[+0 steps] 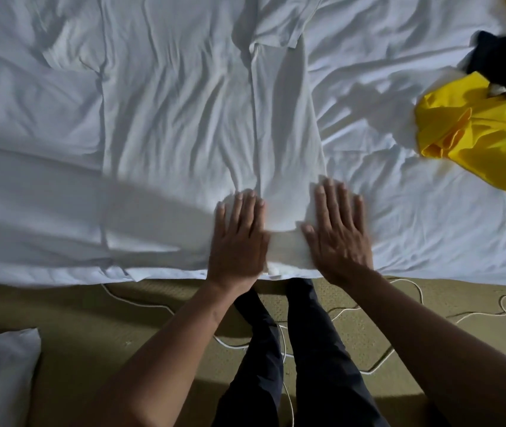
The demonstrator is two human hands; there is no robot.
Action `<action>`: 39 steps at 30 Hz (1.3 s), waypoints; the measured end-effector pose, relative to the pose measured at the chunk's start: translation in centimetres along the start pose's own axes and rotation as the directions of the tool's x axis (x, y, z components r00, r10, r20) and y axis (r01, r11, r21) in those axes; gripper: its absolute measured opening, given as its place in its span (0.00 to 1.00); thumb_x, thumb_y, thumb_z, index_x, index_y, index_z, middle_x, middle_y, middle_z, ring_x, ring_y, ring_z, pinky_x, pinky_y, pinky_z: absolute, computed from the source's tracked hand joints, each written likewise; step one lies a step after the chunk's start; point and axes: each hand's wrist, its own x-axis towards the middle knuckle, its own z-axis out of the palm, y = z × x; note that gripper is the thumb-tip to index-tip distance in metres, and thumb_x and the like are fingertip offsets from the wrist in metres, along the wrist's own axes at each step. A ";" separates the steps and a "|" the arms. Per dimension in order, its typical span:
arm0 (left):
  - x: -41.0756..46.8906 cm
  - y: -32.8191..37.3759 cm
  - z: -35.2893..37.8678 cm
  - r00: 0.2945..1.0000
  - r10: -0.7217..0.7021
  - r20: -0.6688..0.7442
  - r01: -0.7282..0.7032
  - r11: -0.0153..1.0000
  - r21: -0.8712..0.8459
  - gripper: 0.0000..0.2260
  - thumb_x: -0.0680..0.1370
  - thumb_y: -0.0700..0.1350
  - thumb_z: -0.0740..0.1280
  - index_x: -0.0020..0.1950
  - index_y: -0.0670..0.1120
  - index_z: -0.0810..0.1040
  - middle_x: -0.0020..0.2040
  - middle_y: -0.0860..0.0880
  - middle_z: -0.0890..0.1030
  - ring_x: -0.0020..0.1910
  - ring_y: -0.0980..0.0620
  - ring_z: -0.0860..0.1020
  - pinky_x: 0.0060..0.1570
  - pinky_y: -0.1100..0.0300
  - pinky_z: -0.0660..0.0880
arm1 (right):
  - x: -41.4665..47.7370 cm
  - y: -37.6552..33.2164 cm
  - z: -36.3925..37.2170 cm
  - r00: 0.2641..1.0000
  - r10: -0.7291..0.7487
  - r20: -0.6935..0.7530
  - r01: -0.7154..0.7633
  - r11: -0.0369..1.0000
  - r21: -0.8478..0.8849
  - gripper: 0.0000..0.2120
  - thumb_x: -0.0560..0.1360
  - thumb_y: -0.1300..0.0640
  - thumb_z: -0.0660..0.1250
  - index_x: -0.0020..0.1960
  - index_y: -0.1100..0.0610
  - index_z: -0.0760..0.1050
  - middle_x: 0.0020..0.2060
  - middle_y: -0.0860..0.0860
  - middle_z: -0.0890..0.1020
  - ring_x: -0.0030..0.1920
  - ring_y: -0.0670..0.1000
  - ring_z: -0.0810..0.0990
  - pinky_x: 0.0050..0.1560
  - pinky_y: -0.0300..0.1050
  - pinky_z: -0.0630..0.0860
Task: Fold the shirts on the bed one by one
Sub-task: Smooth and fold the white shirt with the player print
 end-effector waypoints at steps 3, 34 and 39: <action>0.2 -0.5 -1.0 0.998 -0.018 -0.067 0.015 0.999 -0.035 0.21 0.85 0.46 0.59 0.75 0.38 0.74 0.77 0.36 0.70 0.77 0.33 0.67 0.74 0.32 0.61 | -0.3 0.4 -0.8 1.000 -0.001 -0.013 0.001 1.000 0.008 0.34 0.85 0.42 0.45 0.84 0.60 0.44 0.84 0.58 0.45 0.84 0.58 0.41 0.81 0.65 0.46; 25.1 -27.5 -4.0 0.388 -0.905 -0.174 0.892 0.416 -0.177 0.22 0.79 0.56 0.67 0.62 0.40 0.75 0.53 0.39 0.76 0.52 0.36 0.76 0.47 0.44 0.75 | 42.8 -23.5 -5.5 0.935 -0.320 -0.152 0.328 0.944 0.032 0.32 0.85 0.44 0.44 0.84 0.60 0.51 0.84 0.57 0.45 0.83 0.59 0.41 0.82 0.60 0.43; 26.2 -29.5 -3.8 0.235 -0.959 -0.161 0.831 0.284 -0.478 0.12 0.78 0.51 0.72 0.55 0.44 0.78 0.49 0.43 0.82 0.50 0.38 0.80 0.52 0.44 0.76 | 48.8 -28.4 -5.2 0.904 -0.385 -0.188 0.400 0.915 0.051 0.25 0.84 0.50 0.53 0.75 0.63 0.69 0.71 0.61 0.73 0.68 0.65 0.72 0.68 0.59 0.70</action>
